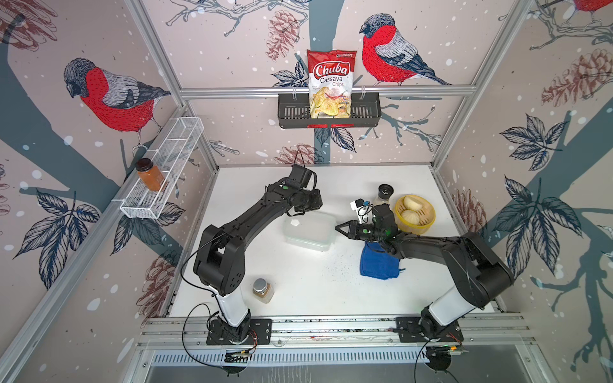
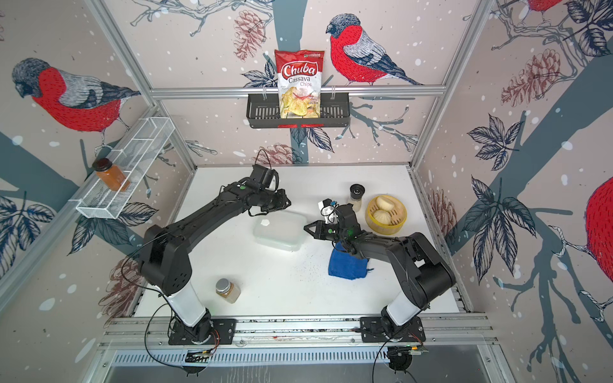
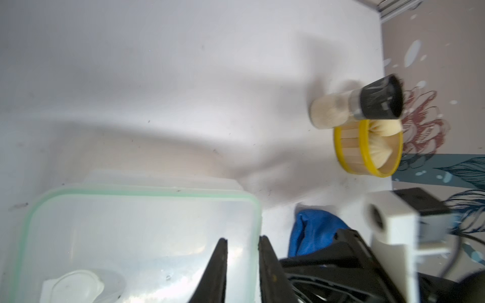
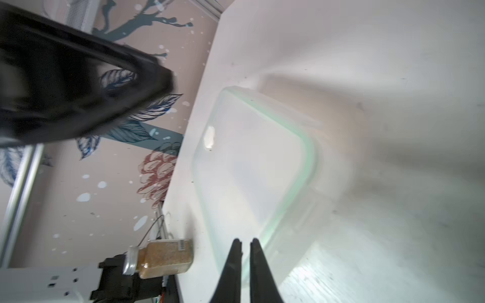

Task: Wipe the insides of the lunch boxes
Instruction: Open the fastener of the lunch box, then open the lid of the lunch box.

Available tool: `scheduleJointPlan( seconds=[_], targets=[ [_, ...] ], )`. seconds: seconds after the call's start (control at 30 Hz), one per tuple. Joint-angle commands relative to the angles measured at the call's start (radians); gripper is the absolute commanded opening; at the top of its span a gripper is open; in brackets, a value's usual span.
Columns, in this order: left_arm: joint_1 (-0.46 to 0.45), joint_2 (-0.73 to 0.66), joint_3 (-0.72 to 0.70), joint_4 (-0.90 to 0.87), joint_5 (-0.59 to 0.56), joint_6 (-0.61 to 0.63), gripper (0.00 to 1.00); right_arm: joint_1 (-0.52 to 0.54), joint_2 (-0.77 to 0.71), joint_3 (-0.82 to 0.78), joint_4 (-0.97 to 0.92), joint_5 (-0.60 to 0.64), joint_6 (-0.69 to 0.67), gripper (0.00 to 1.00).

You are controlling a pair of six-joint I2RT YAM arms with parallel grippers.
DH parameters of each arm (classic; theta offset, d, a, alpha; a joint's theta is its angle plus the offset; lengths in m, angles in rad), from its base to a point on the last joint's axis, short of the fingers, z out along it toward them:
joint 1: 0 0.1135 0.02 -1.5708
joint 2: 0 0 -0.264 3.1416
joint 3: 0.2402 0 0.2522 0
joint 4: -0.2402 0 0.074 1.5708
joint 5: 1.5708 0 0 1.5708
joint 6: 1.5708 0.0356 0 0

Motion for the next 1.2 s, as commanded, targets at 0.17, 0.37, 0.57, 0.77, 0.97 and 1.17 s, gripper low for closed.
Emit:
scheduleJointPlan(
  seconds=[0.17,0.37,0.57,0.77,0.97,1.17],
  targets=[
    [0.021,-0.091,-0.087,-0.076,-0.022,0.030,0.25,-0.001,0.014,-0.064,0.001,-0.022,0.027,0.48],
    [0.043,-0.126,-0.278,-0.004,0.031,0.014,0.23,-0.022,0.102,-0.110,0.245,-0.113,0.126,0.48],
    [0.045,-0.108,-0.375,0.046,0.054,-0.001,0.23,-0.028,0.202,-0.109,0.503,-0.184,0.224,0.47],
    [0.045,-0.070,-0.398,0.078,0.068,-0.013,0.23,-0.042,0.317,-0.135,0.805,-0.225,0.379,0.48],
    [0.045,-0.040,-0.405,0.079,0.060,-0.015,0.22,-0.042,0.341,-0.118,0.820,-0.222,0.370,0.48],
    [0.043,-0.030,-0.413,0.090,0.064,-0.023,0.21,-0.047,0.373,-0.108,0.892,-0.234,0.417,0.48]
  ],
)
